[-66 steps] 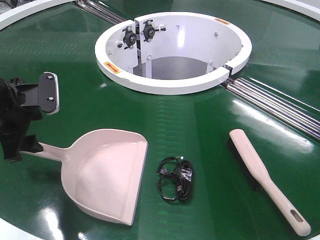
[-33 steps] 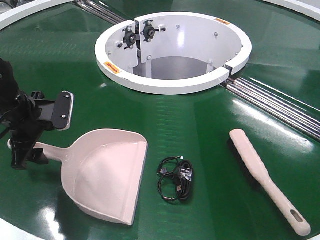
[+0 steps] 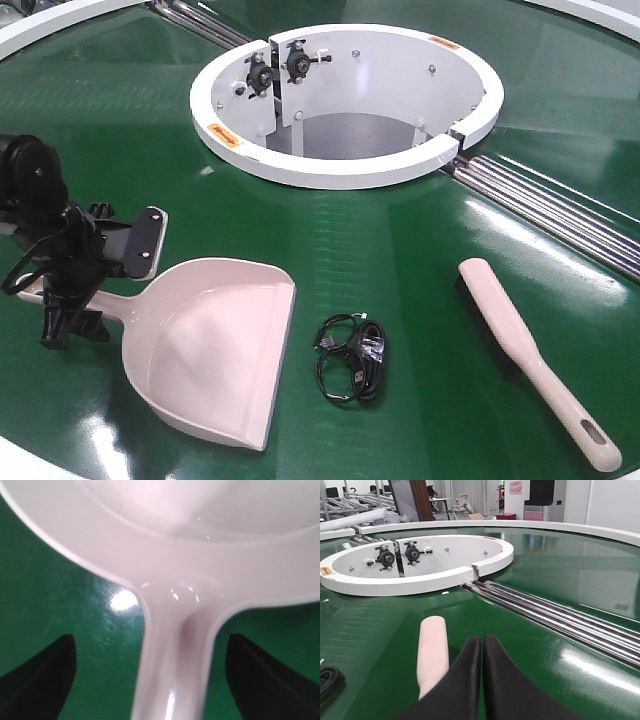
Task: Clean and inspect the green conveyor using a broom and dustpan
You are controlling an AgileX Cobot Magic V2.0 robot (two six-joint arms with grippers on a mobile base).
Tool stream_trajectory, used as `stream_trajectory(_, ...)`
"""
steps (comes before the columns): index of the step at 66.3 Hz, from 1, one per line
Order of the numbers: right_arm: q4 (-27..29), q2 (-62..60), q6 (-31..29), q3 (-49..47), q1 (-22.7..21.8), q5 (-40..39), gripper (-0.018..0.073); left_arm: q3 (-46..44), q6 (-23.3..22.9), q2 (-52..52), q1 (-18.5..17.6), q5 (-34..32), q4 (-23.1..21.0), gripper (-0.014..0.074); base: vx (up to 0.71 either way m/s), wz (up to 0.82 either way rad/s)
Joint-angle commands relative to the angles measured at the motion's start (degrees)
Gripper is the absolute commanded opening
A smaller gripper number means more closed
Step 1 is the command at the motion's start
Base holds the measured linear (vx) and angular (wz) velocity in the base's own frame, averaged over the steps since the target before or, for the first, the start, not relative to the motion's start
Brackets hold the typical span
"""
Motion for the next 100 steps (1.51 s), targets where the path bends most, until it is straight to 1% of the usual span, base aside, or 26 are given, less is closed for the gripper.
stream_trajectory(1,-0.7,-0.7,-0.2,1.1,-0.2,-4.4,-0.001,-1.6,0.0,-1.4,-0.7,-1.0,0.8,0.0575,0.0,0.0)
stream_trajectory(6,-0.7,-0.7,-0.2,1.1,-0.2,-4.4,-0.001,-1.6,0.0,-0.5,-1.1,-0.1,2.1,0.0563,0.0,0.0)
stream_trajectory(13,-0.7,-0.7,-0.2,1.1,-0.2,-4.4,-0.001,-1.6,0.0,0.4,-1.5,0.7,3.8,0.05,0.0,0.0)
stream_trajectory(20,-0.7,-0.7,-0.2,1.1,-0.2,-4.4,-0.001,-1.6,0.0,0.5,-1.8,1.3,5.3,0.0375,0.0,0.0)
stream_trajectory(27,-0.7,-0.7,-0.2,1.1,-0.2,-4.4,-0.001,-1.6,0.0,0.4,-1.8,1.4,5.5,0.0207,0.0,0.0)
stream_trajectory(28,-0.7,-0.7,-0.2,1.1,-0.2,-4.4,-0.001,-1.6,0.0,0.4,-1.8,1.4,5.5,0.0173,0.0,0.0)
stream_trajectory(31,-0.7,-0.7,-0.2,1.1,-0.2,-4.4,-0.001,-1.6,0.0,0.4,-1.8,1.7,5.5,0.0106,0.0,0.0)
stream_trajectory(32,-0.7,-0.7,-0.2,1.1,-0.2,-4.4,-0.001,-1.6,0.0,0.4,-1.8,1.8,5.5,0.0097,0.0,0.0)
stream_trajectory(34,-0.7,-0.7,-0.2,1.1,-0.2,-4.4,-0.001,-1.6,0.0,0.4,-1.8,2.2,5.5,0.0036,0.0,0.0)
stream_trajectory(37,-0.7,-0.7,-0.2,1.1,-0.2,-4.4,-0.001,-1.6,0.0,0.4,-1.8,2.9,5.5,-0.001,0.0,0.0)
stream_trajectory(47,-0.7,-0.7,-0.2,1.1,-0.2,-4.4,-0.001,-1.6,0.0,-0.2,-1.8,5.6,5.5,-0.0008,0.0,0.0)
stream_trajectory(59,-0.7,-0.7,-0.2,1.1,-0.2,-4.4,-0.001,-1.6,-0.5,-2.3,-1.8,5.4,5.4,-0.0008,0.0,0.0)
stream_trajectory(62,-0.7,-0.7,-0.2,1.1,-0.2,-4.4,-0.001,-1.6,-1.3,-2.8,-1.8,5.4,5.2,-0.0008,0.0,0.0)
stream_trajectory(73,-0.7,-0.7,-0.2,1.1,-0.2,-4.4,-0.001,-2.6,-7.5,-3.6,-1.8,5.4,5.2,-0.0008,0.0,0.0)
stream_trajectory(81,-0.7,-0.7,-0.2,1.1,-0.2,-4.4,-0.001,-4.3,-11.1,-3.6,-2.4,5.6,4.9,-0.0008,0.0,0.0)
stream_trajectory(88,-0.7,-0.7,-0.2,1.1,-0.2,-4.4,-0.001,-4.9,-12.9,-3.5,-3.5,5.0,5.5,-0.0008,0.0,0.0)
stream_trajectory(100,-0.7,-0.7,-0.2,1.1,-0.2,-4.4,-0.001,-4.9,-13.1,-3.4,-6.1,4.9,8.6,-0.0008,0.0,0.0)
